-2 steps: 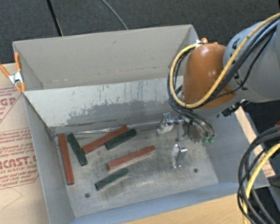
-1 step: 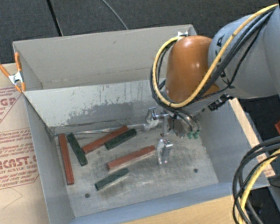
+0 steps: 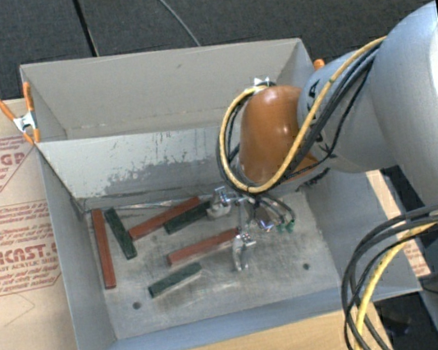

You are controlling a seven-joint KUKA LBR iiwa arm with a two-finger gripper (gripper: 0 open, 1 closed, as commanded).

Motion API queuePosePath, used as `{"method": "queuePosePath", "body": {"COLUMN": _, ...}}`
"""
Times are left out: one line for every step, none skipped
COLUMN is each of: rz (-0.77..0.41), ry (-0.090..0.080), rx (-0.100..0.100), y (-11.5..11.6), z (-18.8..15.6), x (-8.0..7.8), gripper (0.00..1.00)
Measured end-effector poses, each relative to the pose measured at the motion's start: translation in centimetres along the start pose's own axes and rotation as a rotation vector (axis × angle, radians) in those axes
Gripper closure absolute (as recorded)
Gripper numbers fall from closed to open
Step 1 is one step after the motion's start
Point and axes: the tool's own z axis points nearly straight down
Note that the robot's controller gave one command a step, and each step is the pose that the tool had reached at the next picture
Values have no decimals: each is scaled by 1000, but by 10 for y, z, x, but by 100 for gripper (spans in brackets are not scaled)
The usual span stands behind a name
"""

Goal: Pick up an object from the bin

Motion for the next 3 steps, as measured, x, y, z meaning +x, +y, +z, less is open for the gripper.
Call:
{"method": "queuePosePath", "body": {"rz": -4, "ry": 0, "rx": 0, "y": -1, "z": -4, "x": 0, "gripper": 100}}
{"method": "queuePosePath", "body": {"rz": -3, "ry": 0, "rx": 0, "y": -1, "z": -4, "x": 0, "gripper": 100}}
{"method": "queuePosePath", "body": {"rz": -4, "ry": 5, "rx": 0, "y": 0, "z": -7, "x": 1, "gripper": 100}}
